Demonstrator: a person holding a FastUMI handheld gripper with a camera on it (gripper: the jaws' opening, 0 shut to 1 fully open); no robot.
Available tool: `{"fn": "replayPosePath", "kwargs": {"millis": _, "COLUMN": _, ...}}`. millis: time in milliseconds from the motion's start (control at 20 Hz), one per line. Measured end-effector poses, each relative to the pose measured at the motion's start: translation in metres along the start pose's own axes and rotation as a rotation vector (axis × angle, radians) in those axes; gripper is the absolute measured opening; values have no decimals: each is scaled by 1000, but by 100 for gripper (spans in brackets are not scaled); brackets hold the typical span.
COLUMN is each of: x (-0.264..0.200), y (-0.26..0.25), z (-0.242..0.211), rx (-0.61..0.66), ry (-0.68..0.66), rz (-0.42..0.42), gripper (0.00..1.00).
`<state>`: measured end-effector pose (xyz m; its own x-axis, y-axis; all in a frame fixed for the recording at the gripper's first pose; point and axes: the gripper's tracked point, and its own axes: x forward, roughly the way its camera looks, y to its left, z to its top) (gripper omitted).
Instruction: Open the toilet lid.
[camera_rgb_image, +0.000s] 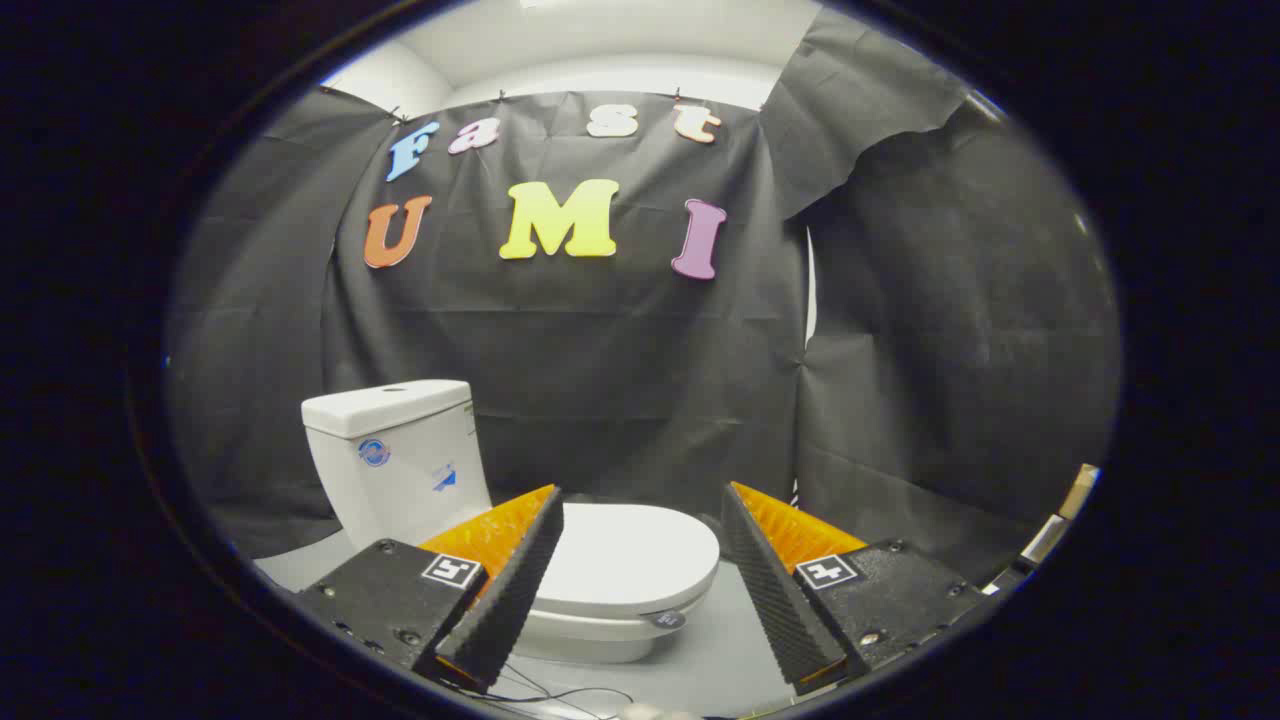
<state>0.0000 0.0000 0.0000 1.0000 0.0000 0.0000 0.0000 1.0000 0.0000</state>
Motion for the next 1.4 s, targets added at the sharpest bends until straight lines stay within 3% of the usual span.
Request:
{"fn": "replayPosePath", "kwargs": {"millis": 900, "x": 5, "y": 9, "z": 5, "rx": 1, "ry": 0, "rz": 34, "gripper": 99}}
{"fn": "replayPosePath", "kwargs": {"millis": 1200, "x": 36, "y": 12, "z": 26, "rx": -12, "ry": -20, "rz": 67, "gripper": 99}}
{"fn": "replayPosePath", "kwargs": {"millis": 1400, "x": 70, "y": 7, "z": 42, "rx": 51, "ry": -31, "rz": 102, "gripper": 99}}
